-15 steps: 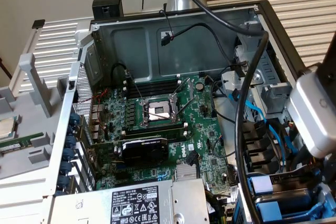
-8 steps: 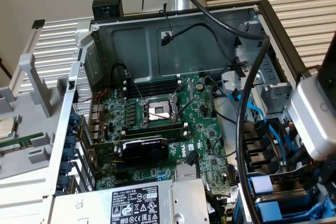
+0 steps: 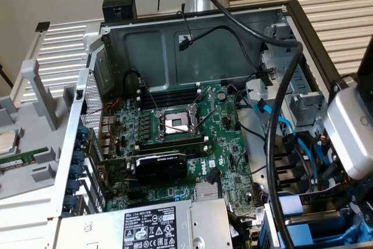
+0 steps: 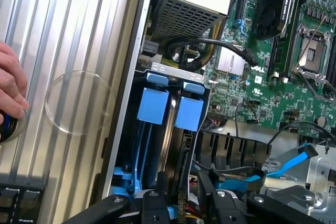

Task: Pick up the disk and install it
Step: 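Insert the first disk wire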

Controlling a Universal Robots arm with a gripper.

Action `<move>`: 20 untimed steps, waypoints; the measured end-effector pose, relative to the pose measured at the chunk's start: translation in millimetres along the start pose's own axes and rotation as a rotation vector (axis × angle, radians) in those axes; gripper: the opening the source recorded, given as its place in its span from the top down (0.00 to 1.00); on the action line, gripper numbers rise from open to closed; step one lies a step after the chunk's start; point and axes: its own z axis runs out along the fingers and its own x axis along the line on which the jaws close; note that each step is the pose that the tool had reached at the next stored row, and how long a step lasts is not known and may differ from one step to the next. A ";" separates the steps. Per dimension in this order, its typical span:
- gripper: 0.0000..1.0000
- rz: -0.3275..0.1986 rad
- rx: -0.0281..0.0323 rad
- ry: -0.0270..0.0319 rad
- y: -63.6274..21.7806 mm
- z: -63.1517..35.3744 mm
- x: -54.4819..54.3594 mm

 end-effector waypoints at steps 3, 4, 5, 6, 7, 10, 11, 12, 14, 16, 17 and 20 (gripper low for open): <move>0.64 0.003 -0.0118 -0.0056 -3.3 0.2 0.8; 0.64 0.004 -0.0154 -0.0067 -3.7 0.4 0.8; 0.64 0.005 -0.0178 -0.0071 -3.9 0.4 0.9; 0.64 0.005 -0.0207 -0.0080 -4.4 0.7 1.1; 0.64 0.006 -0.0229 -0.0092 -4.9 0.9 1.3; 0.64 0.007 -0.0264 -0.0149 -6.0 2.5 1.8; 0.64 0.007 -0.0269 -0.0171 -6.1 2.9 2.0; 0.64 0.007 -0.0275 -0.0194 -6.4 3.4 2.2; 0.64 0.007 -0.0296 -0.0239 -7.0 4.4 2.6; 0.64 0.008 -0.0324 -0.0286 -7.1 5.0 2.8; 0.64 0.009 -0.0339 -0.0308 -7.3 5.3 2.9; 0.64 0.010 -0.0383 -0.0366 -7.9 6.7 3.3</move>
